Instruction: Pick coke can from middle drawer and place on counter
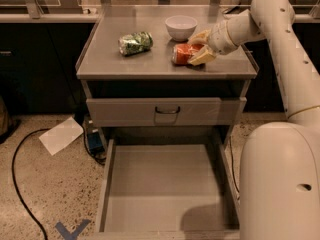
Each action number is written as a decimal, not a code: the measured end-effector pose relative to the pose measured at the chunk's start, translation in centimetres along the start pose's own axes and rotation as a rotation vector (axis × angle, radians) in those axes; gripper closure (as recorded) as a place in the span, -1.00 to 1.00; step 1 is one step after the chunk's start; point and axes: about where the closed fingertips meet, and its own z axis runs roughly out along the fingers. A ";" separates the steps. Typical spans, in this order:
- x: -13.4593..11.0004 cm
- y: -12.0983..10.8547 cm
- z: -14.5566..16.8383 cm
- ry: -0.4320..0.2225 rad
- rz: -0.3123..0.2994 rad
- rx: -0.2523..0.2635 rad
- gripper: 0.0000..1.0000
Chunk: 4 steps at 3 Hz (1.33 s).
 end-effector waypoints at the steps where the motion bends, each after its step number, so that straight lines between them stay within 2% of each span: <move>1: 0.0 0.0 0.0 0.000 0.000 0.000 -0.29; 2: 0.0 0.0 0.0 0.000 0.000 0.000 -0.76; 3: 0.0 0.0 0.0 0.000 0.000 0.000 -1.00; 4: 0.0 0.0 0.0 0.000 0.000 0.000 -1.00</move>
Offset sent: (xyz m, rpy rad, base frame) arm 0.0000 0.0000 0.0000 0.0000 0.0000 0.0000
